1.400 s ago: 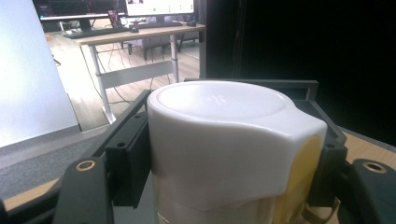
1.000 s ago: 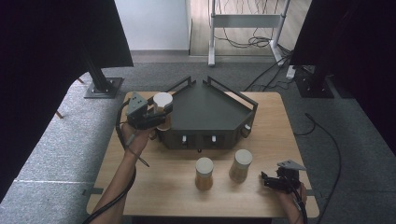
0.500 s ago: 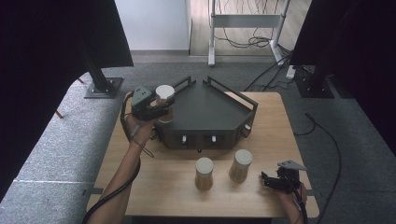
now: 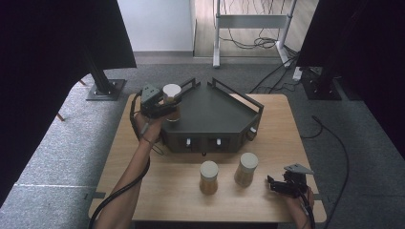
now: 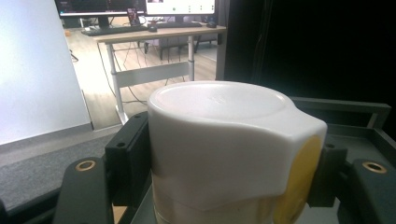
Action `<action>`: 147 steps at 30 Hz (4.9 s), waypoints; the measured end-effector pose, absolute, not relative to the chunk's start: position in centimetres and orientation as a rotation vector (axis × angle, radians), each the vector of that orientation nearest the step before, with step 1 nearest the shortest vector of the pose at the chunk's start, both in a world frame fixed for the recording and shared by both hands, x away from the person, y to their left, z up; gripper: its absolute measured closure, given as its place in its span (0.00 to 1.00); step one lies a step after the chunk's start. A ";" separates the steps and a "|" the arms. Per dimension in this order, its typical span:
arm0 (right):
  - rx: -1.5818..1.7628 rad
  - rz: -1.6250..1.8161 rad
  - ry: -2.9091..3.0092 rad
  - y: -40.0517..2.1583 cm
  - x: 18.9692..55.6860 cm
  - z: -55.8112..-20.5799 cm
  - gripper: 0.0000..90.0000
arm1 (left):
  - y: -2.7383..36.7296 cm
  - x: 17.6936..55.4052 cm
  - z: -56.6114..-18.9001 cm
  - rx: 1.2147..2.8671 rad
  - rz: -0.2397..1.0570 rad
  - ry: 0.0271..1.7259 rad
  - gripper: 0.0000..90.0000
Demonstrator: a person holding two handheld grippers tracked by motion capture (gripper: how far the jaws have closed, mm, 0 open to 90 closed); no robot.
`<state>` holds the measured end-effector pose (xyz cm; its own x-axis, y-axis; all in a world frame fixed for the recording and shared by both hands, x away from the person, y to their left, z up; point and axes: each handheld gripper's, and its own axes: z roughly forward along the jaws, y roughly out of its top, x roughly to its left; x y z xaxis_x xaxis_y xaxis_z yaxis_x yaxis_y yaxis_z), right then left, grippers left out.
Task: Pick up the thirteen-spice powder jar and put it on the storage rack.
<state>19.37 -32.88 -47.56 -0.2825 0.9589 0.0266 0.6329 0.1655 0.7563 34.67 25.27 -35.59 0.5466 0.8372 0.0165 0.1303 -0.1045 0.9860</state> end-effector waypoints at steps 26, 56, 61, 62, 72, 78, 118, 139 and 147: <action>1.494 0.923 1.992 -32.8 19.4 -47.5 0.12 | 26.0 34.5 -38.1 1.567 0.753 0.849 0.30; 1.489 0.911 1.994 -32.6 19.4 -47.5 0.12 | 28.2 32.1 -36.8 1.622 0.764 0.813 0.16; 1.489 0.911 1.994 -32.6 19.4 -47.5 0.12 | 29.2 31.1 -36.7 1.629 0.757 0.812 0.16; 1.488 0.910 1.994 -32.6 19.4 -47.5 0.12 | 29.4 30.8 -36.7 1.628 0.753 0.814 0.16; 1.487 0.908 1.994 -32.5 19.4 -47.5 0.12 | 31.1 28.4 -37.1 1.658 0.740 0.810 0.16; 1.488 0.907 1.994 -32.5 19.4 -47.5 0.12 | 32.1 27.2 -37.6 1.661 0.717 0.813 0.16; 1.490 0.904 1.992 -32.5 19.2 -47.5 0.12 | 34.5 23.0 -41.5 1.759 0.643 0.832 0.16; 1.491 0.903 1.990 -32.4 19.2 -47.5 0.12 | 34.6 22.1 -44.5 1.817 0.611 0.877 0.16; 1.493 0.903 1.989 -32.4 19.1 -47.5 0.12 | 34.2 22.0 -45.2 1.840 0.601 0.879 0.16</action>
